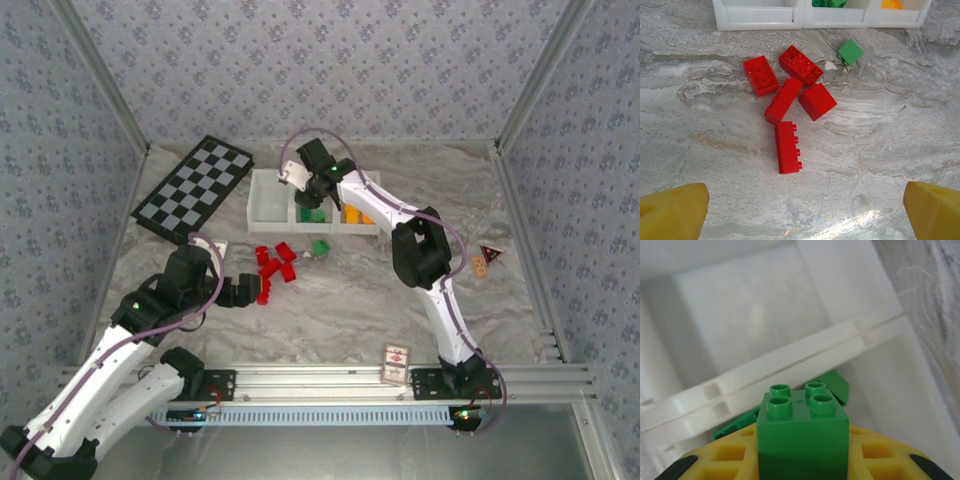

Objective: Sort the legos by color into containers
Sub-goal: Place the lego in the container, then pick up the lego from the center of the table.

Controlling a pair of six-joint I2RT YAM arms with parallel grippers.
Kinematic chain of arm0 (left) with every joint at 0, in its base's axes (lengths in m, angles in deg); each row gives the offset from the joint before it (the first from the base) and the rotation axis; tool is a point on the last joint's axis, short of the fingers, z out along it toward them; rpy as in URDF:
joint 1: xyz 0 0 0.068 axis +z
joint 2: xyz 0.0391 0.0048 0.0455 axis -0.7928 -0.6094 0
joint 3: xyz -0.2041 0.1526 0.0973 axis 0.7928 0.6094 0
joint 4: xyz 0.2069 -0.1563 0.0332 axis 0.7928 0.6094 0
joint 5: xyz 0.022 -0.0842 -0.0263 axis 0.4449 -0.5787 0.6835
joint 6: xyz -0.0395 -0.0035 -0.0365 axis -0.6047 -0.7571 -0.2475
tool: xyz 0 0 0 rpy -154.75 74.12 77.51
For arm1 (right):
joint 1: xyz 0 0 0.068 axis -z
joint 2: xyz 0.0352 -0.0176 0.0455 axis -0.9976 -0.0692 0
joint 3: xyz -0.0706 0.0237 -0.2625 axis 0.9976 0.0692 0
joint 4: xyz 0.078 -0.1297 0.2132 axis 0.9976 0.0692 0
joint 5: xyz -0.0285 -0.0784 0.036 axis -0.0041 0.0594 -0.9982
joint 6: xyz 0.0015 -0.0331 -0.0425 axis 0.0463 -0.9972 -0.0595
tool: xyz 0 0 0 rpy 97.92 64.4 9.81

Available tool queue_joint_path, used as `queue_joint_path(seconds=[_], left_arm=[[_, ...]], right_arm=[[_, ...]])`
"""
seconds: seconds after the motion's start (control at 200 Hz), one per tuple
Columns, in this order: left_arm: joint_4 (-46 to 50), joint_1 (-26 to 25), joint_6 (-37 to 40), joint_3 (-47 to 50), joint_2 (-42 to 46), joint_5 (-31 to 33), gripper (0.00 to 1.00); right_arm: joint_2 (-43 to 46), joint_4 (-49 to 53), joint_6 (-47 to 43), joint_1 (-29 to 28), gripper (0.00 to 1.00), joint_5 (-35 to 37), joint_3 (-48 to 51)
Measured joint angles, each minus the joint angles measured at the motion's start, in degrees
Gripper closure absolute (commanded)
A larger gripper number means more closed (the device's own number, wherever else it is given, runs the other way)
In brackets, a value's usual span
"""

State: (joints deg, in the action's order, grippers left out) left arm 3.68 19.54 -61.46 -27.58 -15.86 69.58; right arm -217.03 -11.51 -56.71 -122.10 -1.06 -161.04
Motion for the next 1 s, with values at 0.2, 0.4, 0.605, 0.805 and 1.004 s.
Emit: queue_joint_path(seconds=[0.2,0.4,0.605,0.805,1.004], left_arm=[[0.0,-0.1,0.0,0.0,0.0,0.0,0.00],[0.0,-0.1,0.0,0.0,0.0,0.0,0.00],[0.0,-0.1,0.0,0.0,0.0,0.0,0.00],[0.0,-0.1,0.0,0.0,0.0,0.0,0.00],[0.0,-0.1,0.0,0.0,0.0,-0.2,0.00]], right_arm=[[-0.8,2.9,2.0,0.0,0.57,5.2,-1.2],[-1.0,4.9,3.8,-0.2,0.40,9.6,-1.4],[-0.9,6.5,6.8,-1.1,0.36,12.8,-1.4],[2.3,9.0,17.3,-1.8,0.30,14.7,0.6],[16.7,5.5,33.8,-1.3,0.24,13.4,17.7]])
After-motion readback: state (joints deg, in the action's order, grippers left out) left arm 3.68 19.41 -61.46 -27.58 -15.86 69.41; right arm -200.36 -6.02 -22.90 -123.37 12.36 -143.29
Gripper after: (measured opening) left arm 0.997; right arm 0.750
